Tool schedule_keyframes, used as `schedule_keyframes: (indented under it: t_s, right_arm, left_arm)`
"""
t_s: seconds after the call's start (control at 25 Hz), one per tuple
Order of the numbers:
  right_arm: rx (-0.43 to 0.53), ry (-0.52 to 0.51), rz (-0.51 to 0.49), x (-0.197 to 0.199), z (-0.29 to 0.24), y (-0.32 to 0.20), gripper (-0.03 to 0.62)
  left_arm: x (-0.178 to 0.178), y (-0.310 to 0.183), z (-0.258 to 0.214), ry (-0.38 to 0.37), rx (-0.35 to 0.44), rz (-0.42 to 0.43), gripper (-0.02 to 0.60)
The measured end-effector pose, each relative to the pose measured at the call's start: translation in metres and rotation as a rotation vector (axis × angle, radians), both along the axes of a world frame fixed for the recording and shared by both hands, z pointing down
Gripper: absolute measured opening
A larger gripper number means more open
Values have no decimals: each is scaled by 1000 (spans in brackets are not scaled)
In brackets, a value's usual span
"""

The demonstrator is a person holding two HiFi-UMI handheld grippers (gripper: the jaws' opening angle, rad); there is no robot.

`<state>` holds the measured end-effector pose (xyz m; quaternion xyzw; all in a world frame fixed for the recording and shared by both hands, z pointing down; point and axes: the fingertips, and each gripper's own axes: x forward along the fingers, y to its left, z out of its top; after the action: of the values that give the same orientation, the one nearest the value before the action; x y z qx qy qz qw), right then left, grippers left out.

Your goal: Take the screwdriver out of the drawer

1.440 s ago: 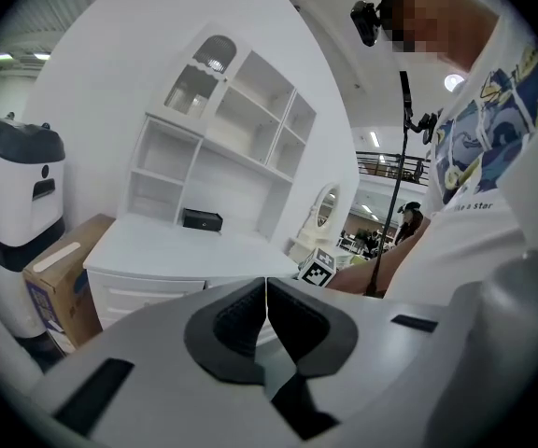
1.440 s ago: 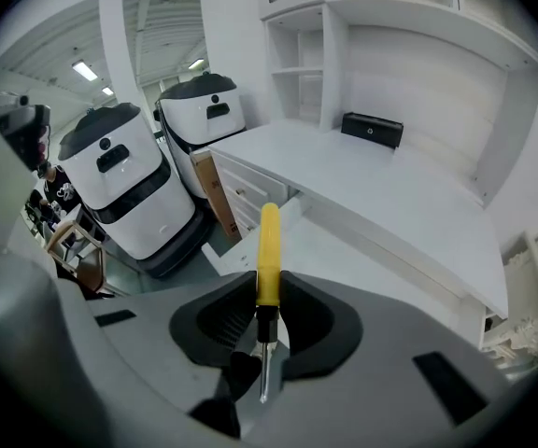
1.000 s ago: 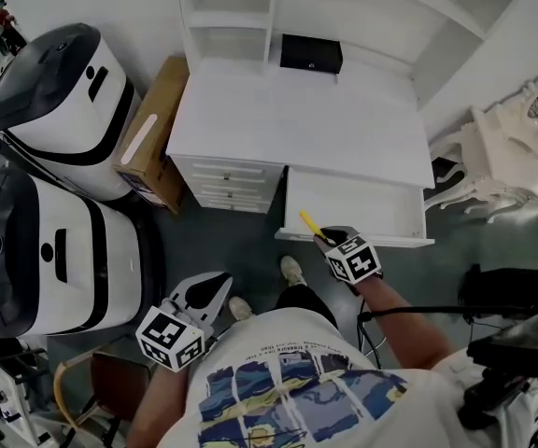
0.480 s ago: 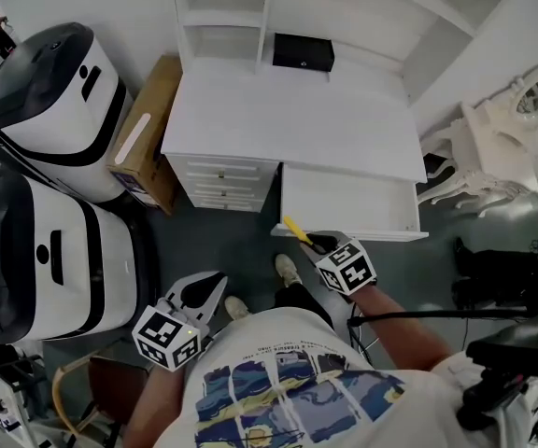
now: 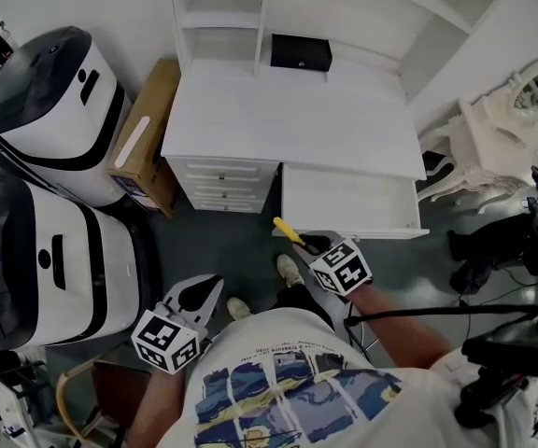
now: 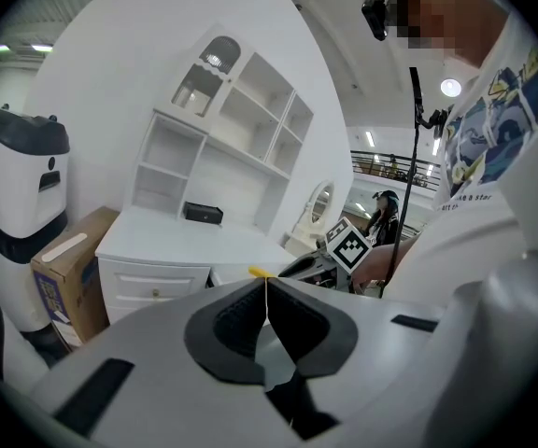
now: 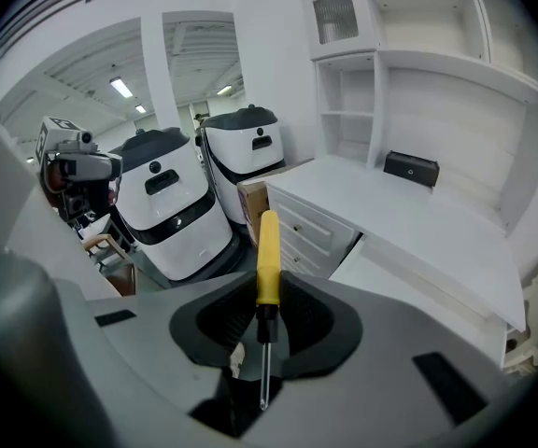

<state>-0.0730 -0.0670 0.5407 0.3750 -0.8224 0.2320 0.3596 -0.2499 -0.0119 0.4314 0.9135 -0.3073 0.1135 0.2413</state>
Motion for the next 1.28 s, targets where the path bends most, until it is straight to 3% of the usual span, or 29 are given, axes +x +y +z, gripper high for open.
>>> schedule_keyframes:
  t_s: [0.4,0.68,0.92,1.28]
  right_arm:
    - [5,-12,-24,-20,0,2,95]
    - [18,9,2,-48,-8,17,95]
    - [9,-23,-27,-26,-5,2,95]
    - [16,-23,-12,-18,-6,8,95]
  left_arm:
    - [-11,5,3,-2,-4,-2,14]
    - [-41,16,2,23,8,32,14]
    - [-14,3,-1,-3,-8,4,14]
    - [-11,8,1,-10,-1,21,14]
